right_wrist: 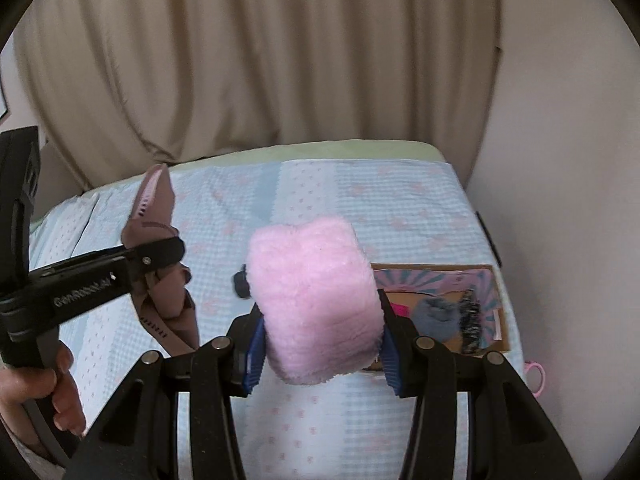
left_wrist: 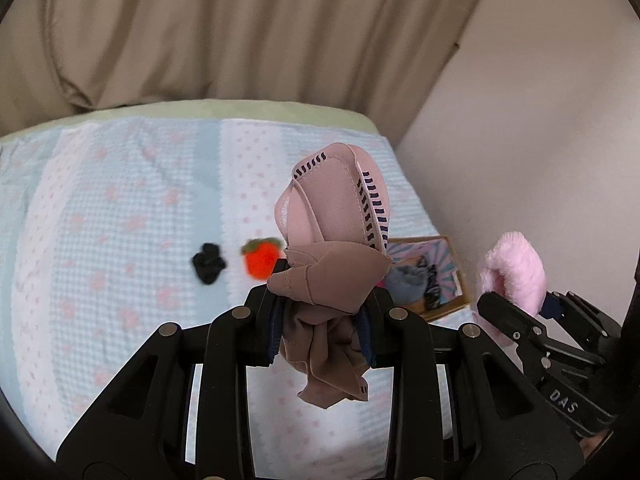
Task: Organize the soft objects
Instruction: 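Carry the pink cloth and pink fuzzy band over the box with both tools, then lower both items into the box and open both tools, then withdraw both tools from the box toward the black scrunchie and orange pompom, then grasp the black scrunchie with the left tool while the right tool grasps the orange pompom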
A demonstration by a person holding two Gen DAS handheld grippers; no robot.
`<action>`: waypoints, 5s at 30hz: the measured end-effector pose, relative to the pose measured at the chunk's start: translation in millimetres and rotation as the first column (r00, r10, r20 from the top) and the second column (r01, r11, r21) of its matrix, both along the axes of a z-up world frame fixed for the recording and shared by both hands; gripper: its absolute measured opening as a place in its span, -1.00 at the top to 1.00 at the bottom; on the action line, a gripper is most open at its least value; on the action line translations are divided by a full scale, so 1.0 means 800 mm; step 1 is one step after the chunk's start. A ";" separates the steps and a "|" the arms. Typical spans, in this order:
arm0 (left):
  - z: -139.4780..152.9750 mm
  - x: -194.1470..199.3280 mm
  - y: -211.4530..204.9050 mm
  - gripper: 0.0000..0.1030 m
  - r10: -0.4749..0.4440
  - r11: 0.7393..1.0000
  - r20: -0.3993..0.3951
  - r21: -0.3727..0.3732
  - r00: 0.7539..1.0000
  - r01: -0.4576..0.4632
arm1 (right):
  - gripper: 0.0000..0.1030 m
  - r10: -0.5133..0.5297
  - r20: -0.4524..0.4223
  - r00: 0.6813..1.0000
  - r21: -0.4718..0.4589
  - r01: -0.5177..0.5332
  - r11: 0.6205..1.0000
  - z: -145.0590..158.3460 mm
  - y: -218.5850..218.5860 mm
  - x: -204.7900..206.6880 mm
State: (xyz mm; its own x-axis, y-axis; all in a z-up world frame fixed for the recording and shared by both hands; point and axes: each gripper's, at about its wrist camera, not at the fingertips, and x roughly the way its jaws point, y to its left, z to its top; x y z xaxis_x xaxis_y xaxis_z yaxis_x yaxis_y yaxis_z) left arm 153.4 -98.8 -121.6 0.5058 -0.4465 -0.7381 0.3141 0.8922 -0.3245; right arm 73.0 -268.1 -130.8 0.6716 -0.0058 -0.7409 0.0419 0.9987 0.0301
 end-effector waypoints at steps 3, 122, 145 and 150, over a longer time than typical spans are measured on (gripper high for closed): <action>0.003 0.003 -0.040 0.48 -0.032 0.999 0.004 0.006 0.999 0.032 | 0.14 -0.039 0.004 0.999 -0.004 0.039 0.999 0.005 -0.042 -0.001; -0.125 0.043 0.146 -1.00 -0.010 0.987 0.116 0.159 0.993 -0.008 | -1.00 0.005 0.022 1.000 0.059 -0.006 0.998 -0.091 0.089 0.091; -0.415 0.167 0.074 -0.62 -0.195 0.959 0.157 0.238 0.968 0.155 | -0.83 -0.048 0.039 0.998 0.026 0.047 0.999 -0.374 0.113 0.230; -0.441 0.193 0.065 -0.41 -0.187 0.964 0.148 0.218 0.971 0.153 | -0.64 -0.080 0.037 0.996 0.003 0.080 0.997 -0.404 0.103 0.255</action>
State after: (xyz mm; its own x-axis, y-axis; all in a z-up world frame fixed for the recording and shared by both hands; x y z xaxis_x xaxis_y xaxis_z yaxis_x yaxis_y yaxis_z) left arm 307.8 -46.6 -474.6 0.5587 -0.3858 -0.7342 0.5009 0.8625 -0.0721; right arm 276.9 -186.0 -454.1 0.6963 -0.0597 -0.7153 0.1207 0.9921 0.0347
